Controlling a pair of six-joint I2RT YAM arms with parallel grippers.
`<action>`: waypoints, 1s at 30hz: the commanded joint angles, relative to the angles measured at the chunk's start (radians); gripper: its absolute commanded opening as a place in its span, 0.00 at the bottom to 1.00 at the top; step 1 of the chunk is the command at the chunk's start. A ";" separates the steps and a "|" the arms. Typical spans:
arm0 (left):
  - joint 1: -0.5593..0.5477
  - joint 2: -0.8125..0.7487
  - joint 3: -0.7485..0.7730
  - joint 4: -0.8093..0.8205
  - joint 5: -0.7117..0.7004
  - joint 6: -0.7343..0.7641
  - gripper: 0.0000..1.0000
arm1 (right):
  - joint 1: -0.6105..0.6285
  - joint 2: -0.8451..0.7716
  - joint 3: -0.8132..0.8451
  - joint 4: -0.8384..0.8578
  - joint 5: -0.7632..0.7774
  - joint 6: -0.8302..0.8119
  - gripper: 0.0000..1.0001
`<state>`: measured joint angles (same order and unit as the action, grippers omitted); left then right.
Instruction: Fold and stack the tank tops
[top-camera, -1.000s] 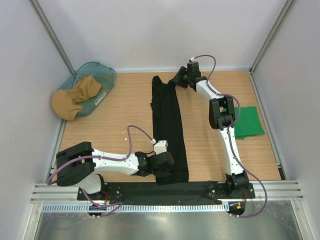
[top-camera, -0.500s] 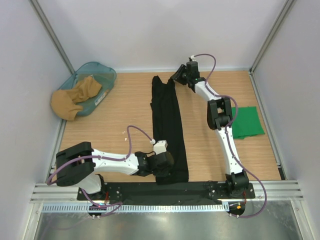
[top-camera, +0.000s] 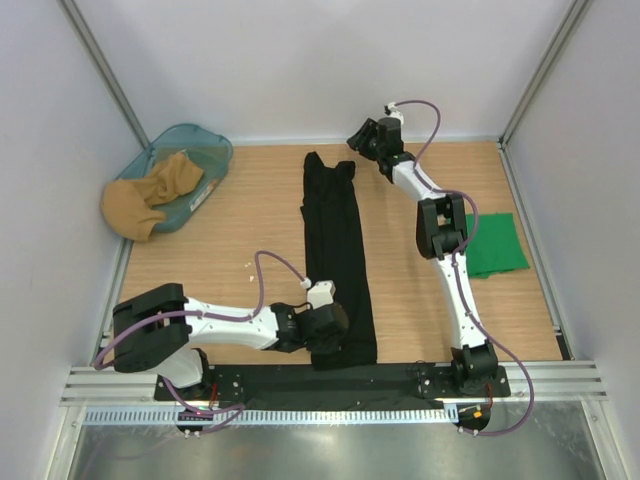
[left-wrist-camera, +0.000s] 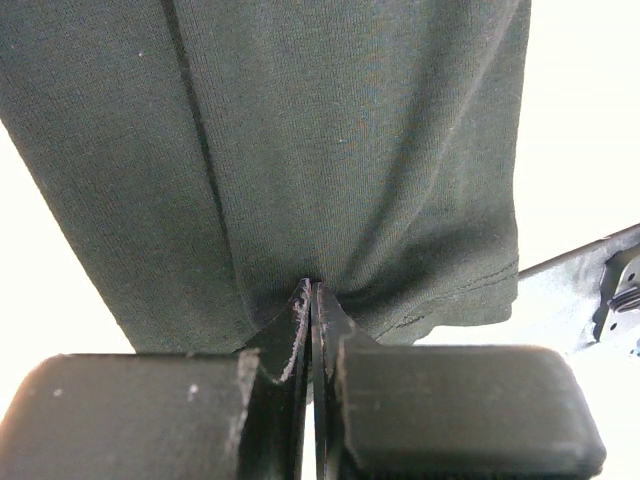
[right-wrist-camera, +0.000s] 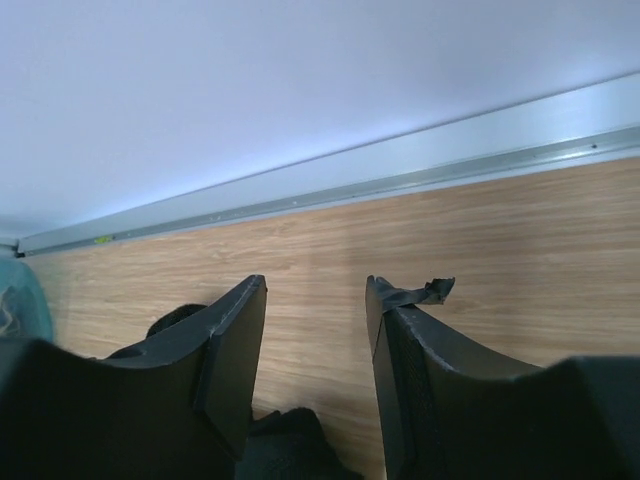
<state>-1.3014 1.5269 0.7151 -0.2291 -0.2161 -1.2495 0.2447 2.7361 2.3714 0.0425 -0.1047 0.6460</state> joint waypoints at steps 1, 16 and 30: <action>-0.012 0.059 -0.034 -0.179 0.038 0.022 0.00 | -0.004 -0.145 0.006 -0.036 0.025 -0.055 0.52; -0.013 0.036 -0.025 -0.199 0.032 0.030 0.00 | -0.065 -0.394 -0.442 0.019 -0.311 0.035 0.38; -0.050 -0.019 -0.039 -0.265 0.012 -0.001 0.00 | -0.067 -0.430 -0.642 -0.009 -0.432 -0.006 0.53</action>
<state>-1.3289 1.5097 0.7277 -0.3088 -0.2089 -1.2518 0.1768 2.3829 1.7714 0.0319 -0.5087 0.6765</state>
